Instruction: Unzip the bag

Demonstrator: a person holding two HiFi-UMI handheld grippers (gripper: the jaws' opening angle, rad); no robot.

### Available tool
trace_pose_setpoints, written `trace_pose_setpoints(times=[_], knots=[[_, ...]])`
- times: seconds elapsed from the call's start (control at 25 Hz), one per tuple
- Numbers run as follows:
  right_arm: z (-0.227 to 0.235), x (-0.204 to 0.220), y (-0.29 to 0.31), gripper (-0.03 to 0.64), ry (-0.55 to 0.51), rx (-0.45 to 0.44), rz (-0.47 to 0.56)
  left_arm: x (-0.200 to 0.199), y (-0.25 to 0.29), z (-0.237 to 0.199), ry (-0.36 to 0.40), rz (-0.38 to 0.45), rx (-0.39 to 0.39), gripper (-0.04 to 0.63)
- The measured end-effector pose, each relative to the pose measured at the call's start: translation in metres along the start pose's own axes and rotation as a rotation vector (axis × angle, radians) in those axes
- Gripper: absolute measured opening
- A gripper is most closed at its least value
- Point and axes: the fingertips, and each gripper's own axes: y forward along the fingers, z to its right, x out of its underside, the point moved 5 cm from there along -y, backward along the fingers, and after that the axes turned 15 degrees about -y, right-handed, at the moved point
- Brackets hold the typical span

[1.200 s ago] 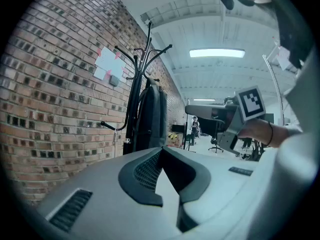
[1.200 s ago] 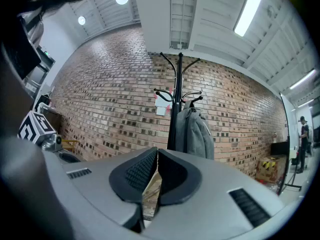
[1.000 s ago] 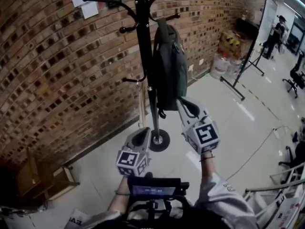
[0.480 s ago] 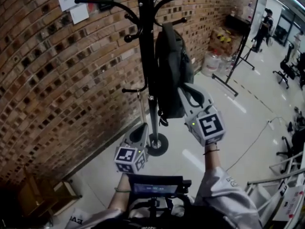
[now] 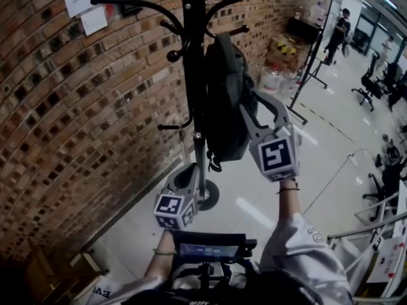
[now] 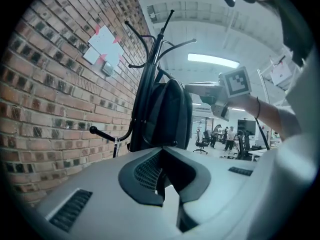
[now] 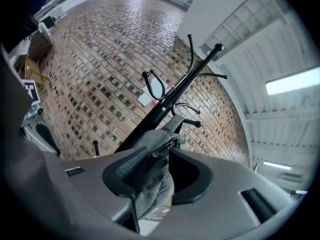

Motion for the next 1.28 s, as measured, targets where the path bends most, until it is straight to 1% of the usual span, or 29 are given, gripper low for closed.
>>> trace_pose_setpoints(times=[0.08,0.16,0.28,0.36,0.6,0.84,0.92,1.04,1.16,1.28], knots=[[0.000,0.001,0.004,0.123,-0.136,-0.012,-0.035,0.001,0.002,-0.002,-0.004,-0.001,0.010,0.006],[-0.001,-0.001,0.005,0.126,-0.225,-0.018,-0.057,0.000,0.004,-0.004,-0.007,0.000,0.015,0.006],[-0.004,-0.003,0.008,0.126,-0.308,-0.006,-0.064,-0.001,0.006,-0.008,-0.015,-0.002,0.006,0.006],[-0.005,-0.003,0.010,0.127,-0.337,-0.007,-0.068,-0.001,0.007,-0.011,-0.021,-0.003,0.003,0.006],[-0.002,-0.004,0.008,0.127,-0.327,-0.022,-0.055,0.000,0.009,-0.011,-0.046,0.002,0.011,0.006],[0.007,-0.007,0.008,0.121,-0.329,-0.023,-0.056,0.001,0.011,-0.005,-0.036,0.001,0.024,0.006],[0.007,-0.008,0.006,0.121,-0.324,-0.015,-0.035,0.001,0.011,-0.003,-0.035,0.003,0.028,0.006],[0.010,-0.013,-0.001,0.121,-0.292,0.010,0.015,0.002,0.009,-0.003,-0.036,0.006,0.021,0.006],[0.016,-0.016,-0.007,0.083,-0.245,0.028,0.058,0.003,0.008,-0.004,-0.045,0.008,0.003,0.006],[0.019,-0.015,-0.004,0.062,-0.243,0.024,0.047,0.003,0.006,-0.005,-0.049,0.007,-0.004,0.006]])
